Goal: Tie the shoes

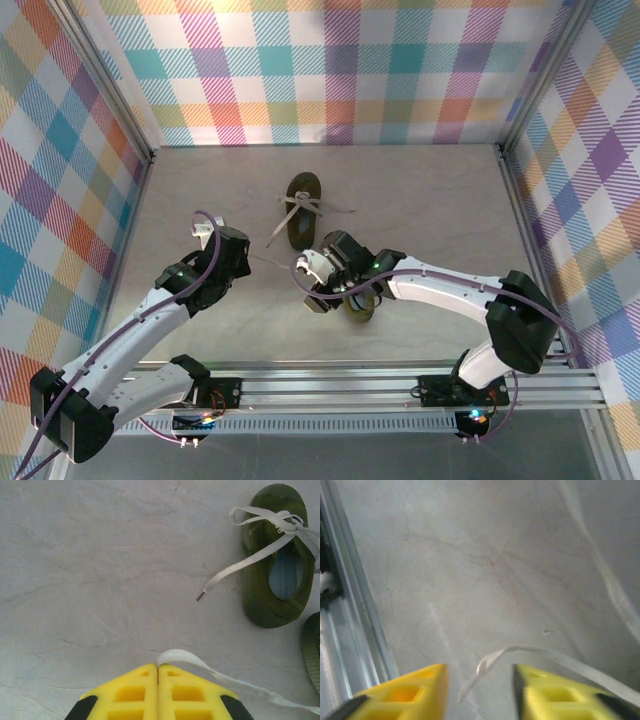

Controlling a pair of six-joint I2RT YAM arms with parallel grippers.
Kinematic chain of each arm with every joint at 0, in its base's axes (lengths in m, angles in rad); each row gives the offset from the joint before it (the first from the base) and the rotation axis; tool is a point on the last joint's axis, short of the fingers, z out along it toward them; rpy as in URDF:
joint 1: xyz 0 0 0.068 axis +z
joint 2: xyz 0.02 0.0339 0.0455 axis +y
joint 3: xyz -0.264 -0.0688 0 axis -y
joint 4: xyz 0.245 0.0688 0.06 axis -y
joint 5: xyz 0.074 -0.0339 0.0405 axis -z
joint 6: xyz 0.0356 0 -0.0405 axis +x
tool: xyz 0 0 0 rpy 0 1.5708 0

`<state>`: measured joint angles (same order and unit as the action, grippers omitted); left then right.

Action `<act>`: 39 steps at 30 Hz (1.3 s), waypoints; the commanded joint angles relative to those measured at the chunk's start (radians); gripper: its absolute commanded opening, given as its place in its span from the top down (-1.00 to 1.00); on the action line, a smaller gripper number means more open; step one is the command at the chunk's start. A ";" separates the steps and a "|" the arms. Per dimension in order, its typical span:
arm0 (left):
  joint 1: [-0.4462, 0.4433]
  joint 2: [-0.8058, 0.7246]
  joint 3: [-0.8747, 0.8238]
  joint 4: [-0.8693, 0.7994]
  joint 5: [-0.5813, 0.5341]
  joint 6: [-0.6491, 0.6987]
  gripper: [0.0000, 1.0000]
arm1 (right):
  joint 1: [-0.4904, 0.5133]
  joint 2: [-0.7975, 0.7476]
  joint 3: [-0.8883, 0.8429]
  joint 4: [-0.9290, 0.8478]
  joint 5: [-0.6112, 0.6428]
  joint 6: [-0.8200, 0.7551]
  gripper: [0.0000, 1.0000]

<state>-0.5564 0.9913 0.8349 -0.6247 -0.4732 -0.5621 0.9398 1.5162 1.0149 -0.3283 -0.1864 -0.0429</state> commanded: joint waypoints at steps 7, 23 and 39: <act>-0.005 0.017 0.035 0.069 0.067 0.085 1.00 | -0.205 -0.252 -0.151 0.082 0.273 0.335 -0.08; -0.008 0.009 0.083 0.145 0.207 0.185 1.00 | -0.431 -0.158 -0.243 0.063 -0.059 0.584 0.21; -0.014 0.009 0.085 0.146 0.248 0.189 1.00 | -0.437 -0.034 -0.238 0.162 -0.130 0.599 0.27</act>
<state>-0.5625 1.0069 0.8948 -0.4938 -0.2417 -0.3946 0.5095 1.4631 0.7647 -0.1925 -0.3000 0.5430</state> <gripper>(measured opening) 0.053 0.375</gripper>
